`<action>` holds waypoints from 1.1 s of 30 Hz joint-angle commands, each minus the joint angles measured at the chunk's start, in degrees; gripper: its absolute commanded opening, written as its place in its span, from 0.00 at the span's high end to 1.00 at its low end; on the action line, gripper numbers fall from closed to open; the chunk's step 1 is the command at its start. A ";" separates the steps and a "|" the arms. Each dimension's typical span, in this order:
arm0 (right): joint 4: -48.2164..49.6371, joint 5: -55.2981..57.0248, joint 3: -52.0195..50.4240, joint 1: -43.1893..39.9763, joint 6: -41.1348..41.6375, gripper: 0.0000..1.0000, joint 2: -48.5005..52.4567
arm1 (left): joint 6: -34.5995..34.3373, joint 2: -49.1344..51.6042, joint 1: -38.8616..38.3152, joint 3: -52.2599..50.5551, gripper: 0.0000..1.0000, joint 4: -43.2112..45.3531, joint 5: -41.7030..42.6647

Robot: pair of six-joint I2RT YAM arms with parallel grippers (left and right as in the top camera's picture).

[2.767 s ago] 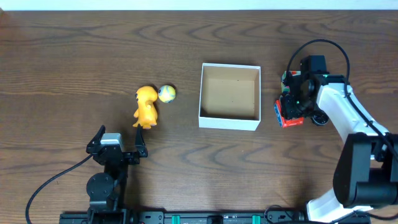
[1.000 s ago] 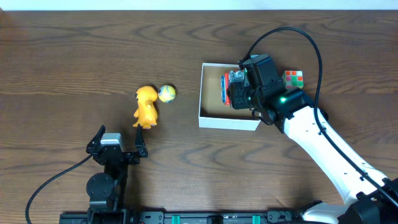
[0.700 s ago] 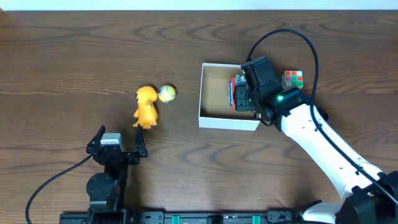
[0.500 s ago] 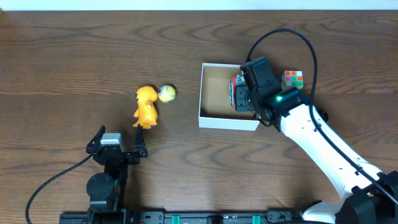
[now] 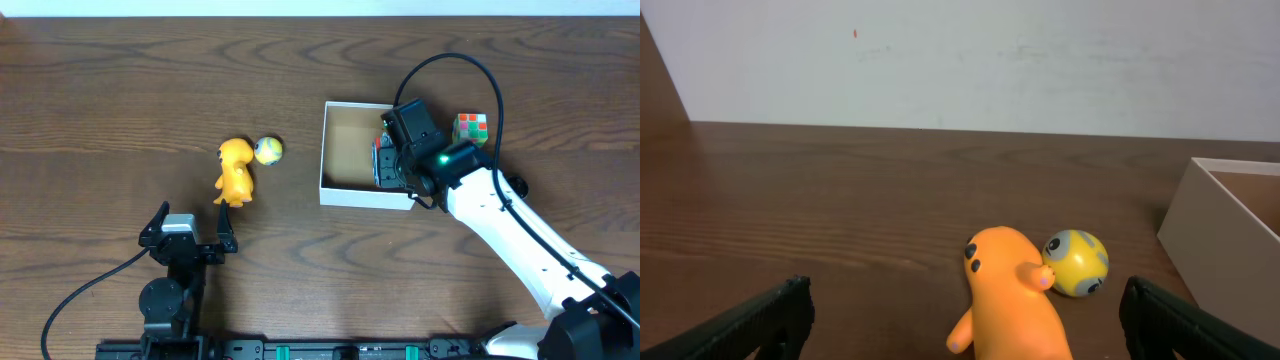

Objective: Pack container
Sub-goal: 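Carry the car left into the white box and lower it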

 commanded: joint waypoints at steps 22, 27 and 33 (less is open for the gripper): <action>-0.94 1.07 0.74 1.18 4.59 0.74 0.07 | 0.37 -0.02 0.28 -0.81 0.02 -2.36 -0.68; -1.64 3.06 0.74 1.11 6.32 0.73 0.07 | 0.37 -0.02 0.28 -0.81 0.02 -2.36 -0.70; -1.22 3.21 0.74 1.11 8.90 0.73 0.07 | 0.37 -0.02 0.28 -0.81 0.02 -2.36 -0.68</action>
